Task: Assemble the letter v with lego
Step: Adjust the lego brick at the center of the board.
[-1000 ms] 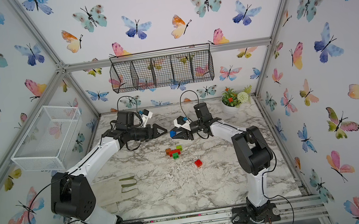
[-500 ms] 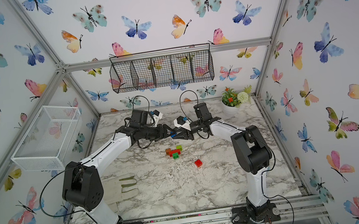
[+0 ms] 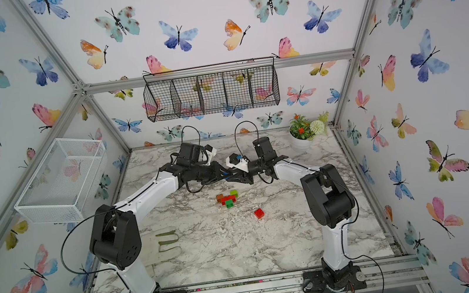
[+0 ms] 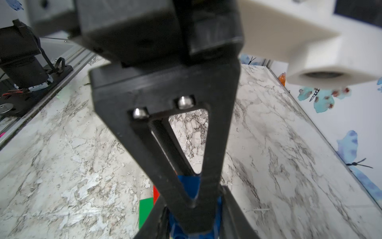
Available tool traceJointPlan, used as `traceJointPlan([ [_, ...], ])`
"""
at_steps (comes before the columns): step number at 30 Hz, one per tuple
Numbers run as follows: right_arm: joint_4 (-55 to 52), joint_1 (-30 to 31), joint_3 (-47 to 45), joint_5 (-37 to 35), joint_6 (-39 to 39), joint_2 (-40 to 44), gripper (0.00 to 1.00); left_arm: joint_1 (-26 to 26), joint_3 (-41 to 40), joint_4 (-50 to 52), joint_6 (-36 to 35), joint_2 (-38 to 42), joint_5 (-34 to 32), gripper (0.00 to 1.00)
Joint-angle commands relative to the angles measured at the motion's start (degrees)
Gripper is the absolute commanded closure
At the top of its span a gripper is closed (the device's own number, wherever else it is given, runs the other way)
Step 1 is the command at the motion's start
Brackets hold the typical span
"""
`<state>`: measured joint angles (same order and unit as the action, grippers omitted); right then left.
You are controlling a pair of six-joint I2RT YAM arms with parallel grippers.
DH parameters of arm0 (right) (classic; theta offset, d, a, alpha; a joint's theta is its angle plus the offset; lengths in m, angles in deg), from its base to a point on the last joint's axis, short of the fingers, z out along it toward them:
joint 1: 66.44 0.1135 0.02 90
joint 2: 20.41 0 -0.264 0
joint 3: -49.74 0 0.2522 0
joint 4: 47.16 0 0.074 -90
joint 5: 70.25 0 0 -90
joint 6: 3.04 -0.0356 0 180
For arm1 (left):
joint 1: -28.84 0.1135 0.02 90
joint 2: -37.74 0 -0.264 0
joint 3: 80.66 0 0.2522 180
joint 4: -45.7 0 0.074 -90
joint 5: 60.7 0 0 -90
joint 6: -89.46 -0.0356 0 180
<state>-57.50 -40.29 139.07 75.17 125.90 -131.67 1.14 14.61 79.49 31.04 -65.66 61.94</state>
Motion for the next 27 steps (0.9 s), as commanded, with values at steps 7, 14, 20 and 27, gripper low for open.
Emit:
traceJointPlan([
  [7,4.44,0.13,-2.64,-4.89,-7.49,4.24,0.32,2.42,0.72,4.15,5.30,0.15,-8.31,0.89],
  [14,8.09,0.13,-10.34,-12.83,-18.59,10.86,0.27,5.57,-1.96,2.78,17.85,-0.33,-22.69,0.89],
  [20,4.41,0.39,-10.49,-22.49,-30.89,12.47,0.29,4.57,-1.09,-1.42,27.46,-5.45,-30.53,0.89],
  [27,-0.23,0.52,-12.59,-22.99,-33.04,13.70,0.32,2.66,0.83,-3.07,32.81,-11.43,-34.72,0.84],
])
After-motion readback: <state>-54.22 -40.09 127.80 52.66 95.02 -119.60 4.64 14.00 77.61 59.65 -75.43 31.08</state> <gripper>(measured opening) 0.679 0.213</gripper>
